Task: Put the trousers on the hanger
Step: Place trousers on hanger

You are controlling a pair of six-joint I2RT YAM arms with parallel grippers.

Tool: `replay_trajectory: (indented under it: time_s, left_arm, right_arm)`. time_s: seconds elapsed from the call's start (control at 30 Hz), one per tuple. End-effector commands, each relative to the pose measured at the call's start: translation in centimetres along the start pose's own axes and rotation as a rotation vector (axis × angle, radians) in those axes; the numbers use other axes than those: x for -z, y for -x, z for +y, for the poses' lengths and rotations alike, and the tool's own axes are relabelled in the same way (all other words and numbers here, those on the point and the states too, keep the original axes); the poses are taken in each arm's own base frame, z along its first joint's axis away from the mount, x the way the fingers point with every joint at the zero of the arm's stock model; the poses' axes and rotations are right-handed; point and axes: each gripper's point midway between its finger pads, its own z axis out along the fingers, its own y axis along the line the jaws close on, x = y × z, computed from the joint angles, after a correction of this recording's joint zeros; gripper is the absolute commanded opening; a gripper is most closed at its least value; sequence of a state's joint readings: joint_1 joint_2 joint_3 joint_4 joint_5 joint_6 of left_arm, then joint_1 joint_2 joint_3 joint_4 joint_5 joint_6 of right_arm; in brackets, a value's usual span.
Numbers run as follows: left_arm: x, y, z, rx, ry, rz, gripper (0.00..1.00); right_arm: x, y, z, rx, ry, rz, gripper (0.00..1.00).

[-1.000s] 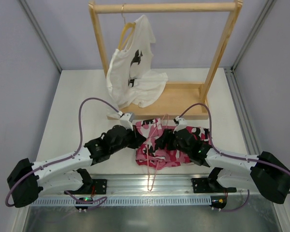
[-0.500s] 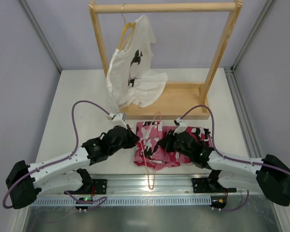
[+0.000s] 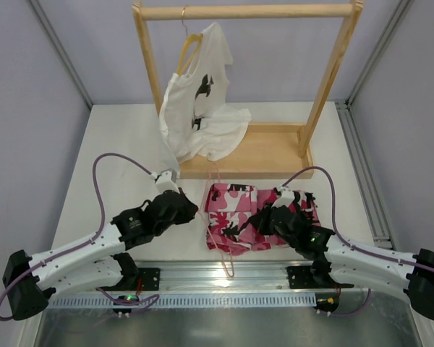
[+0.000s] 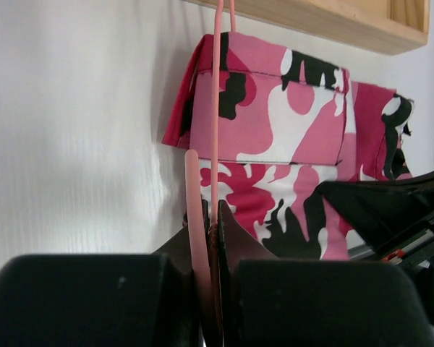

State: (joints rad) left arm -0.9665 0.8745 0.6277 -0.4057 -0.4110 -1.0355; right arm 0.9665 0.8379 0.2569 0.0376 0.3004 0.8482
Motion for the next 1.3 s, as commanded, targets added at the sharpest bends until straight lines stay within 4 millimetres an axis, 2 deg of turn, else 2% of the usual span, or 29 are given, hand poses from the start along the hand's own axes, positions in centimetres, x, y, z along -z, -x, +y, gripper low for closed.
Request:
replay_trajectory:
  time_s: [0.0, 0.07, 0.17, 0.3, 0.33, 0.43, 0.57, 0.6, 0.67, 0.7, 0.77, 0.8, 0.87, 0.93, 0.97, 1.0, 1.03, 1.07, 1.1, 1.23, 1.27]
  left_arm:
    - [-0.3, -2.1, 1.0, -0.142, 0.024, 0.114, 0.0]
    - [-0.7, -3.3, 0.2, -0.164, -0.03, 0.168, 0.0]
    - [-1.2, -4.4, -0.8, -0.153, -0.106, 0.188, 0.0]
    - [-1.8, -4.9, 0.3, -0.2, -0.074, 0.195, 0.0]
    - [-1.9, -4.9, 1.3, -0.225, -0.026, 0.196, 0.0]
    - [-2.2, -4.5, 4.1, -0.268, 0.131, 0.185, 0.0]
    - [-2.5, -4.1, 5.0, -0.248, 0.192, 0.157, 0.0]
    - [-2.3, -3.8, 5.6, -0.222, 0.23, 0.15, 0.0]
    - [-2.1, -3.1, 6.6, -0.222, 0.287, 0.145, 0.0]
    - [-1.6, -2.6, 7.6, -0.228, 0.341, 0.153, 0.0]
    - [-1.2, -1.9, 8.5, -0.24, 0.396, 0.142, 0.0]
    - [-0.9, -1.5, 9.0, -0.247, 0.419, 0.134, 0.0]
    - [-0.4, -1.4, 9.5, -0.241, 0.444, 0.14, 0.0]
    - [0.4, -1.3, 10.7, -0.241, 0.499, 0.15, 0.01]
    - [0.7, -1.2, 11.2, -0.228, 0.53, 0.147, 0.0]
    - [1.0, -0.8, 11.7, -0.222, 0.557, 0.133, 0.0]
    - [1.6, -0.8, 12.3, -0.225, 0.584, 0.138, 0.0]
    - [1.7, -0.7, 12.3, -0.204, 0.588, 0.125, 0.0]
    - [2.0, -0.5, 12.4, -0.189, 0.591, 0.111, 0.0]
    - [2.7, 1.0, 13.2, -0.177, 0.645, 0.051, 0.0]
    - [2.6, 1.2, 12.9, -0.173, 0.641, 0.05, 0.0]
  right_arm:
    - [1.3, 2.3, -4.6, -0.009, -0.242, -0.074, 0.04]
    - [1.7, 2.6, -4.8, -0.045, -0.247, -0.084, 0.04]
    - [2.0, 2.9, -3.8, -0.032, -0.202, -0.075, 0.04]
    - [3.0, 4.0, -1.6, 0.001, -0.105, -0.078, 0.04]
    - [3.5, 4.9, -1.1, -0.008, -0.092, -0.105, 0.04]
    - [4.2, 5.1, -1.5, -0.002, -0.103, -0.114, 0.04]
    - [3.5, 3.8, -1.8, -0.005, -0.083, -0.084, 0.04]
    - [3.2, 3.0, -2.6, -0.008, -0.114, -0.061, 0.04]
    - [3.3, 2.7, -3.7, -0.001, -0.165, -0.057, 0.04]
    - [3.5, 2.7, -4.5, 0.01, -0.2, -0.063, 0.04]
    - [4.3, 4.0, -4.4, -0.004, -0.208, -0.109, 0.04]
    - [4.8, 4.3, -5.0, 0.003, -0.241, -0.121, 0.04]
    - [5.5, 5.6, -4.4, -0.009, -0.238, -0.153, 0.04]
    - [5.4, 5.6, -4.2, 0.011, -0.238, -0.14, 0.04]
    - [4.8, 4.7, -4.3, 0.026, -0.238, -0.102, 0.04]
    - [4.0, 4.9, -3.0, 0.015, -0.18, -0.111, 0.04]
    - [3.3, 3.6, -1.6, 0.011, -0.101, -0.052, 0.04]
    - [2.2, 1.9, -1.8, 0.013, -0.096, -0.002, 0.04]
    - [1.6, 2.4, 0.1, -0.007, -0.023, -0.029, 0.04]
    - [0.1, 2.0, 3.4, 0.059, 0.024, -0.001, 0.04]
    - [0.3, 2.9, 5.6, 0.08, 0.051, -0.007, 0.04]
